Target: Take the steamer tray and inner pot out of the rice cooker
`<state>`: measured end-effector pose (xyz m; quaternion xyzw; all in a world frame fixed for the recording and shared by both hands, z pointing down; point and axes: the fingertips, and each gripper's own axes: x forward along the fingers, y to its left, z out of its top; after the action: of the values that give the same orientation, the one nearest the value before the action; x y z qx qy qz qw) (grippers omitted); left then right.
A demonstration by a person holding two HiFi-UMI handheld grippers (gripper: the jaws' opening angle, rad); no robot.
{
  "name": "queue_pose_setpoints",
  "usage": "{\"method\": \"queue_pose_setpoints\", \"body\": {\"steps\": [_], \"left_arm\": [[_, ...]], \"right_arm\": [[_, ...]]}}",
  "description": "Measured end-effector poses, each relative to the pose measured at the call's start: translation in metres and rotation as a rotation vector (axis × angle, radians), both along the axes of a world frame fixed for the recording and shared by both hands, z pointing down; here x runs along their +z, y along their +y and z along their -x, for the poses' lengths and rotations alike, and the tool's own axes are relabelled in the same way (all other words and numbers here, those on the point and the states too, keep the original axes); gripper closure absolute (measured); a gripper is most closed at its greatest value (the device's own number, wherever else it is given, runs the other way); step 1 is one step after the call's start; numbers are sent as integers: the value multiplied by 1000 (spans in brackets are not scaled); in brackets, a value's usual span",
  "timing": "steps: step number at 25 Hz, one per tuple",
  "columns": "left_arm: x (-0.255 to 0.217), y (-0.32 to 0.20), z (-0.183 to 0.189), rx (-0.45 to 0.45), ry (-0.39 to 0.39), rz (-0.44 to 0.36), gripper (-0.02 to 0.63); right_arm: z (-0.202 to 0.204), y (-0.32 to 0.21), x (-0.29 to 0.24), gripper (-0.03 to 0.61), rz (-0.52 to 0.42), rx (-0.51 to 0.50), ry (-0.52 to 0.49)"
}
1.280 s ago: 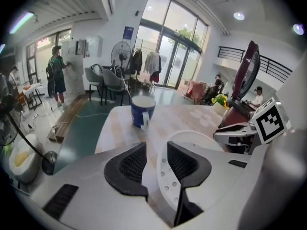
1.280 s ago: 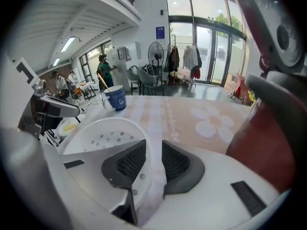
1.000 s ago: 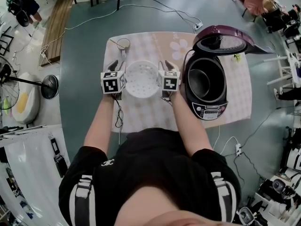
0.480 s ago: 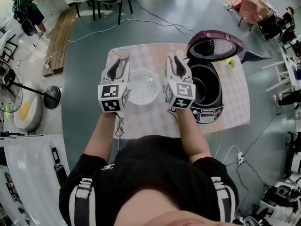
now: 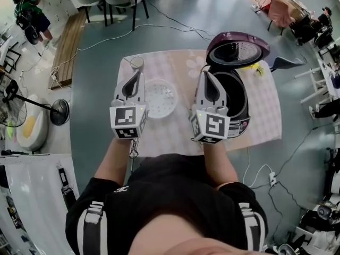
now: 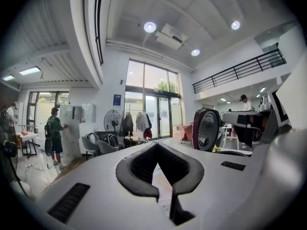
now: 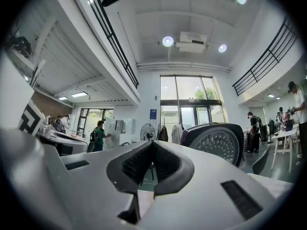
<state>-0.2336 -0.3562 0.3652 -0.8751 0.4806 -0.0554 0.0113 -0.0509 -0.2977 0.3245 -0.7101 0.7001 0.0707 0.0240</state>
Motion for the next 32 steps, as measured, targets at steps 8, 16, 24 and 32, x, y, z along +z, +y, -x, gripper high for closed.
{"method": "queue_pose_setpoints", "body": {"steps": [8, 16, 24, 32], "left_arm": [[-9, 18, -27, 27, 1, -7, 609], [-20, 36, -86, 44, 36, 5, 609], [-21, 51, -169, 51, 16, 8, 609], [-23, 71, -249, 16, 6, 2, 609]], "right_arm": [[-24, 14, -5, 578, 0, -14, -13], [-92, 28, -15, 578, -4, 2, -15], [-179, 50, -12, 578, 7, 21, -23], [-262, 61, -8, 578, 20, -16, -32]]}}
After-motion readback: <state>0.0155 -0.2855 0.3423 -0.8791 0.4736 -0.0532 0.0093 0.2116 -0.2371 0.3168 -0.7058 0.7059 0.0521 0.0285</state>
